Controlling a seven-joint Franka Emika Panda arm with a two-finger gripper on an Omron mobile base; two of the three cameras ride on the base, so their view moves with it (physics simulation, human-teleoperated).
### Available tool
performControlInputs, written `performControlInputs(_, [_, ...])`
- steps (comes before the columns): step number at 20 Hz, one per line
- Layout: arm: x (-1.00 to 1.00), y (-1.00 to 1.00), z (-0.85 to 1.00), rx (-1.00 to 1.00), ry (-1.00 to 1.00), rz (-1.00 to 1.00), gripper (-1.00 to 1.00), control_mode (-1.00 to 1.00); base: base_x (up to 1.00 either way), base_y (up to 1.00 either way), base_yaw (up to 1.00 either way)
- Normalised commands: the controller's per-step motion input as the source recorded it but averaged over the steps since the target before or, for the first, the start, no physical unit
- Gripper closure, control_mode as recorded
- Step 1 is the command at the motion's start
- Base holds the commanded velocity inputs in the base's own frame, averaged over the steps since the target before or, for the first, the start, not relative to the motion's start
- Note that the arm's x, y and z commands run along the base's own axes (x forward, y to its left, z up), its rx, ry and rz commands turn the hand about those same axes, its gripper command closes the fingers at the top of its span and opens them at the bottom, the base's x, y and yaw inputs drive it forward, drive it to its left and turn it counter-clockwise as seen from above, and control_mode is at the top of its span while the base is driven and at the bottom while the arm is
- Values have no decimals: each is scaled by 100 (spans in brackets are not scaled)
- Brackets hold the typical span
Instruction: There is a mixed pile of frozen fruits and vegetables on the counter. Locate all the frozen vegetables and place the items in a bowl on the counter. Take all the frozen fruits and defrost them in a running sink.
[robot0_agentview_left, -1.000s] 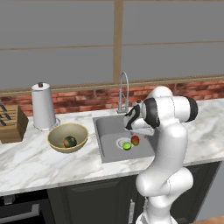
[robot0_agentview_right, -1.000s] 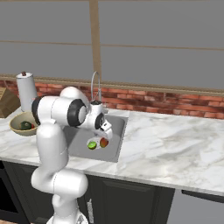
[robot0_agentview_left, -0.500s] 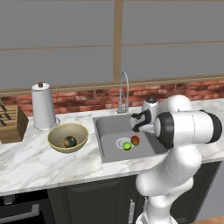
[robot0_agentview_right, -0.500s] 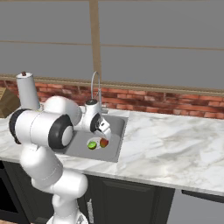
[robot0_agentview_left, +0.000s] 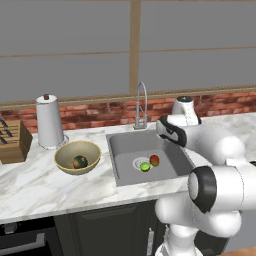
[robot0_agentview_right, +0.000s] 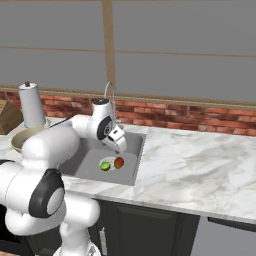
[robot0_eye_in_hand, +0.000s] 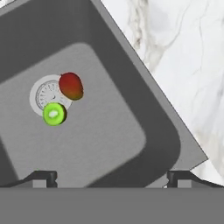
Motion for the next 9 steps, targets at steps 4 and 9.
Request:
performControlInputs(4, [-96,-17,74,2,6,0,-100,-100,0,0,0])
performControlInputs(9, [-88,-1,93,0,4,13,-100,-100,0,0,0])
